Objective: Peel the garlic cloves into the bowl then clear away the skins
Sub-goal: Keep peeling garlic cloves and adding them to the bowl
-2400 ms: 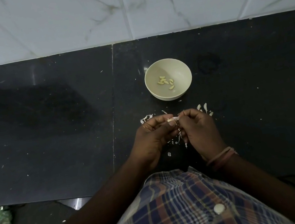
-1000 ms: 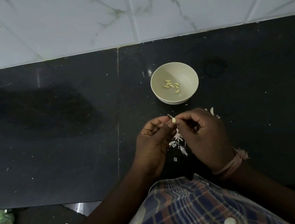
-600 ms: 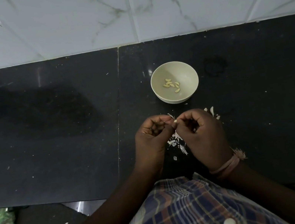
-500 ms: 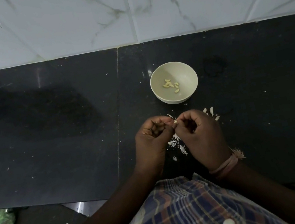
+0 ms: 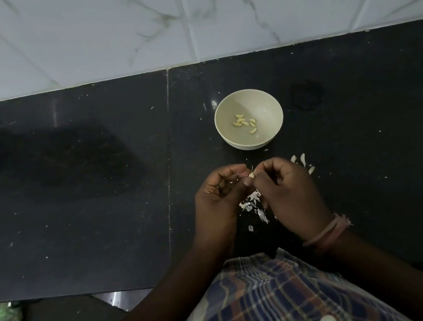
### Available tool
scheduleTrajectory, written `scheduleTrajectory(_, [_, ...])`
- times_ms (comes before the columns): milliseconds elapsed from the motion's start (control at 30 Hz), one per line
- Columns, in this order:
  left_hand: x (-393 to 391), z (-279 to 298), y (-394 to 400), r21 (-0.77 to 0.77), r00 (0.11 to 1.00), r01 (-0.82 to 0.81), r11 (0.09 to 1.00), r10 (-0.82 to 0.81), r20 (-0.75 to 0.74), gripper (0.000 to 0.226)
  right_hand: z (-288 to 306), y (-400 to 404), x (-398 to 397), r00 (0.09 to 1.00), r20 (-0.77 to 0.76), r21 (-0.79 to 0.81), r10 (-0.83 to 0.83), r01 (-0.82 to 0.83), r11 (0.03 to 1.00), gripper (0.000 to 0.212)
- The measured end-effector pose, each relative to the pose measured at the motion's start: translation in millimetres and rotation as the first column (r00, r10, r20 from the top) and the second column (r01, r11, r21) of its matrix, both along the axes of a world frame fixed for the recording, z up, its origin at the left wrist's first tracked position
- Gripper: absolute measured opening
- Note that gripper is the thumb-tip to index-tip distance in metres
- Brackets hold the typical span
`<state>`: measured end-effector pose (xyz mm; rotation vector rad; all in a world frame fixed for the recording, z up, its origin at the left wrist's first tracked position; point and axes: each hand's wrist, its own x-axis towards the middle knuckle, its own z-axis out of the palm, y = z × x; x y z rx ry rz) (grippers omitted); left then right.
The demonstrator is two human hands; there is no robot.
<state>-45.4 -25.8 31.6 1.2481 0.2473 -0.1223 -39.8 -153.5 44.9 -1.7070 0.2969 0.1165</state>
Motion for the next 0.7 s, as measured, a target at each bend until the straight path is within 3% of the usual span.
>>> scheduleTrajectory(133, [1.4, 0.2, 0.7, 0.000, 0.999, 0.011, 1.000, -0.011, -0.034, 0.021, 3.9, 0.8, -0.2, 0.999, -0.050, 0.115, -0.012, 0.018, 0.993, 0.014])
scheduleTrajectory(300, [5.3, 0.9, 0.3, 0.032, 0.999, 0.015, 0.999, -0.014, -0.031, 0.022, 1.5, 1.9, 3.6, 0.997, -0.063, 0.109, -0.040, 0.047, 0.993, 0.015])
scheduleTrajectory(600, [7.0, 4.0, -4.4, -0.200, 0.988, -0.072, 0.977, 0.042, -0.150, 0.033, 3.7, 2.0, 7.1, 0.997, -0.062, 0.112, -0.036, 0.043, 0.993, 0.015])
scheduleTrajectory(700, [7.3, 5.1, -4.2, -0.251, 0.982, -0.094, 0.963, 0.048, -0.184, 0.025, 2.7, 3.0, 7.0, 0.998, -0.052, 0.107, -0.034, 0.040, 0.993, 0.015])
